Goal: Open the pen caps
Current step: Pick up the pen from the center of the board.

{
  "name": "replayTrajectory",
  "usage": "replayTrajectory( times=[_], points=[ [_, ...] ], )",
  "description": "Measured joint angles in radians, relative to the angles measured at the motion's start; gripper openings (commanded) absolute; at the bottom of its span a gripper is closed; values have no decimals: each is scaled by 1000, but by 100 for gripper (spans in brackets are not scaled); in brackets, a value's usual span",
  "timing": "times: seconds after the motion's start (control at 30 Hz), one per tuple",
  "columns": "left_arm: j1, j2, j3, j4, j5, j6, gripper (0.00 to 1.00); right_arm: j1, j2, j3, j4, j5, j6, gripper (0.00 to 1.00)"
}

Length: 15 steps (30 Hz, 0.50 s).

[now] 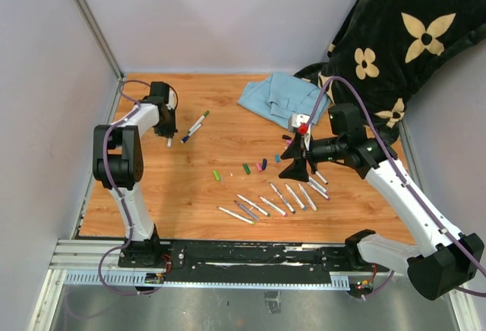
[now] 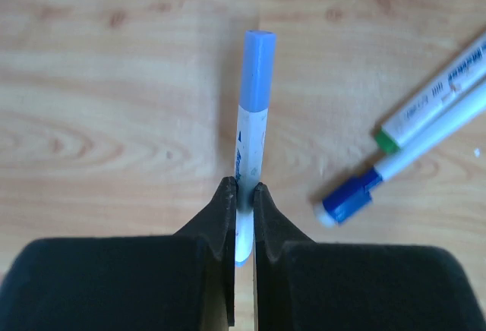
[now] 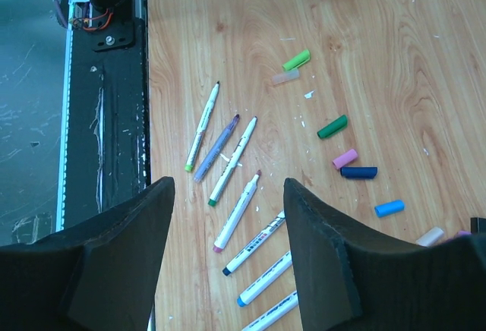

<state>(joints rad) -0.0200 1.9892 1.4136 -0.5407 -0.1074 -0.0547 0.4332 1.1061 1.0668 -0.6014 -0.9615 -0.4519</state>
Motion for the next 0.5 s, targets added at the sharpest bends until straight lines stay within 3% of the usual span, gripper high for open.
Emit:
replayTrajectory(
  times=[0.27,0.5],
  points=[
    [0,-374,-312,193,37,-111,0,-4,-3,-2,6,-44,0,61],
    [-3,-695,-630,417,237,-264,0,-4,-1,-29,42,-98,17,61]
  ],
)
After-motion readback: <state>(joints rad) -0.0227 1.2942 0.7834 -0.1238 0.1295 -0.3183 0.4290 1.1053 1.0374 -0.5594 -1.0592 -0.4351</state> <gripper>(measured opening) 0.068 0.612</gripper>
